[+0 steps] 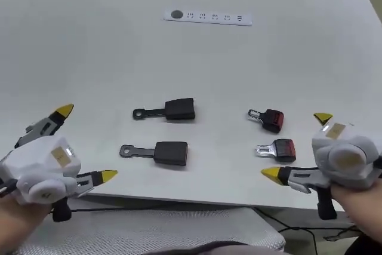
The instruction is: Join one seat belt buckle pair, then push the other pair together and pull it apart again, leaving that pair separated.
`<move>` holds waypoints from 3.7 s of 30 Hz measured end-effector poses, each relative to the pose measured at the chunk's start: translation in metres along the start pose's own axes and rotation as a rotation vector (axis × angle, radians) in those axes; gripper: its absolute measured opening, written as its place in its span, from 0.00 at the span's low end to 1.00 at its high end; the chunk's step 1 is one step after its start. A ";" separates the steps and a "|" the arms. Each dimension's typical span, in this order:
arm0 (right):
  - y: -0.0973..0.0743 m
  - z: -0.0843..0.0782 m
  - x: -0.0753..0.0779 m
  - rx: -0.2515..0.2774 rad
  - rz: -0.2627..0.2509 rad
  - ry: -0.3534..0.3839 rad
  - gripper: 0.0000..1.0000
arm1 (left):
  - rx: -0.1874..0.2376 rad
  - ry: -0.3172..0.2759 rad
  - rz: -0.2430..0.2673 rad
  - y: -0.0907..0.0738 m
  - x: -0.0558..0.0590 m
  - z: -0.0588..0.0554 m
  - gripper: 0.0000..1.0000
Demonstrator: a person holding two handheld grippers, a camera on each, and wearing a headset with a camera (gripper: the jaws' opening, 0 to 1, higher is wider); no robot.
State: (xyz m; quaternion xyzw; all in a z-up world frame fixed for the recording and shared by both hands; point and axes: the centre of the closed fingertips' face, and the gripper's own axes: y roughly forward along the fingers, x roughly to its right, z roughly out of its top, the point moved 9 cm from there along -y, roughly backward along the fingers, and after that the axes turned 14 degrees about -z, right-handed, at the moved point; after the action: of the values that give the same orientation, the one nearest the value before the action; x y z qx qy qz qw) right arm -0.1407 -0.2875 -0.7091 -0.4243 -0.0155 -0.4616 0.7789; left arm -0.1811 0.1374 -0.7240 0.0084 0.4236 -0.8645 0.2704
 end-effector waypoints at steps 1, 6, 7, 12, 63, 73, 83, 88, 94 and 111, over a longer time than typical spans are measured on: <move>-0.001 0.000 0.001 -0.001 0.001 0.002 0.97 | -0.003 0.011 -0.008 0.000 0.001 0.001 0.89; -0.002 -0.001 0.008 -0.004 -0.017 0.025 0.93 | 0.007 0.011 -0.003 -0.001 0.002 0.004 0.89; -0.002 -0.001 0.009 -0.003 -0.013 0.033 0.92 | 0.005 0.012 -0.001 -0.001 0.002 0.004 0.89; 0.000 -0.004 0.004 -0.015 -0.008 0.033 0.92 | -0.025 0.043 -0.034 0.004 0.008 0.004 0.89; 0.005 0.012 -0.016 0.049 0.031 -0.003 1.00 | 0.019 0.094 0.023 0.003 0.003 0.009 0.98; 0.005 0.013 -0.017 0.045 0.033 -0.004 1.00 | 0.024 0.089 0.034 0.002 0.002 0.009 0.96; 0.005 0.014 -0.018 0.050 0.043 -0.016 1.00 | 0.028 0.087 0.035 0.001 0.003 0.010 0.96; 0.005 0.017 -0.020 0.072 0.066 -0.040 1.00 | 0.033 0.054 0.031 0.001 0.000 0.009 0.95; 0.003 0.019 -0.016 0.085 0.086 -0.033 1.00 | 0.034 0.017 -0.034 0.006 0.001 0.005 0.97; 0.005 0.008 0.006 0.050 0.157 -0.135 0.79 | 0.005 -0.029 -0.232 0.019 -0.023 0.024 0.69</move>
State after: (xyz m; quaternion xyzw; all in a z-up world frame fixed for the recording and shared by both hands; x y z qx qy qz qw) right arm -0.1310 -0.2848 -0.7044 -0.4347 -0.0461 -0.3693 0.8201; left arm -0.1477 0.1208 -0.7172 -0.0525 0.4157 -0.8911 0.1745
